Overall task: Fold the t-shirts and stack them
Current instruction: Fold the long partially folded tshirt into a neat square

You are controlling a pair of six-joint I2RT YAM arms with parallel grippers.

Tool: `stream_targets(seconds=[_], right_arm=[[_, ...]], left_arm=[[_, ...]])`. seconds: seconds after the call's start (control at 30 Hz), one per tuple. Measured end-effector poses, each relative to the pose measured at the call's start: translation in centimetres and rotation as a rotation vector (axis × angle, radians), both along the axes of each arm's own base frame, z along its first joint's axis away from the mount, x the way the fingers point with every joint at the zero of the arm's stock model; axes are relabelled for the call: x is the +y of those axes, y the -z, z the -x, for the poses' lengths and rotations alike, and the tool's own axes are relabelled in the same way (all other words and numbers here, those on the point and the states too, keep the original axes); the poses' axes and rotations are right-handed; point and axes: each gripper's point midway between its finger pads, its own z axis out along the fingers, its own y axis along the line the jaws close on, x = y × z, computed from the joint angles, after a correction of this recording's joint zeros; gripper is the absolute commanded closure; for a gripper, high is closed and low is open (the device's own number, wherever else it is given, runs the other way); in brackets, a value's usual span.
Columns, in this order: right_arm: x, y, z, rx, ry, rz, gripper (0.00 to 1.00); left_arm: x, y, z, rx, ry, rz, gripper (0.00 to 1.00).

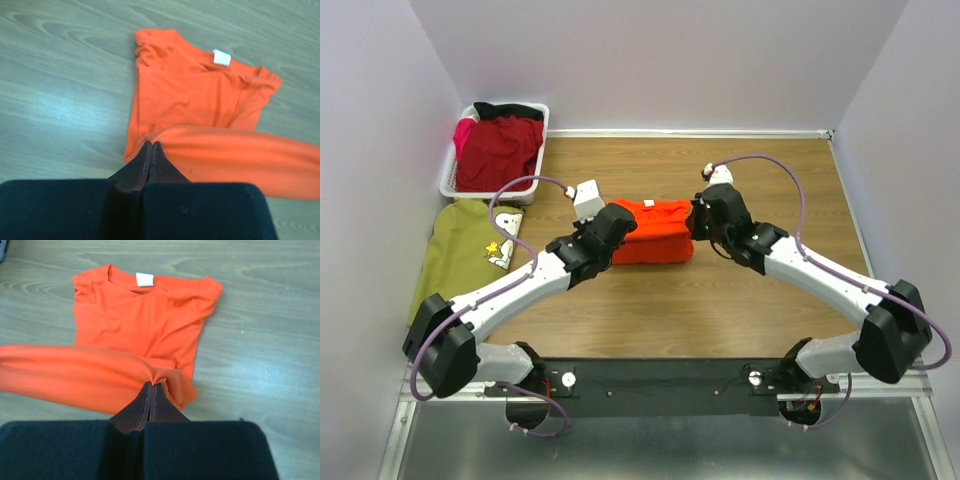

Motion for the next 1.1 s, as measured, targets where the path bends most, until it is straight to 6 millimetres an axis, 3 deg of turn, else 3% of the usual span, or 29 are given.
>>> stream_targets(seconds=[0.23, 0.4, 0.63, 0.83, 0.9, 0.97, 1.03, 1.07, 1.1], right_arm=[[1.2, 1.0, -3.3, -0.014, 0.015, 0.028, 0.99], [1.9, 2.3, -6.5, -0.013, 0.035, 0.045, 0.99], [1.2, 4.2, -11.1, -0.001, 0.094, 0.069, 0.99], [-0.4, 7.4, -14.4, 0.042, 0.145, 0.086, 0.99], [-0.5, 8.3, -15.0, 0.054, 0.148, 0.094, 0.98], [-0.5, 9.5, -15.4, 0.070, 0.149, 0.104, 0.88], [-0.3, 10.0, -15.8, 0.073, 0.146, 0.112, 0.74], [-0.3, 10.1, -15.9, 0.074, 0.146, 0.114, 0.70], [-0.3, 10.3, -16.3, 0.074, 0.149, 0.116, 0.67]], left_arm=[[1.8, -0.6, -4.0, -0.038, -0.083, -0.023, 1.00], [2.5, 0.4, -7.1, -0.038, -0.102, -0.068, 1.00], [1.3, 2.5, -12.5, -0.011, -0.074, -0.146, 1.00], [-0.5, 4.2, -17.4, 0.004, -0.036, -0.172, 1.00], [-0.7, 4.8, -18.6, 0.009, -0.028, -0.180, 0.86], [-0.7, 5.1, -19.6, 0.012, -0.023, -0.187, 0.67], [-0.6, 5.5, -21.0, 0.011, -0.019, -0.200, 0.59], [-0.5, 5.5, -21.5, 0.008, -0.020, -0.205, 0.50], [-0.3, 5.4, -22.2, -0.001, -0.019, -0.218, 0.47]])
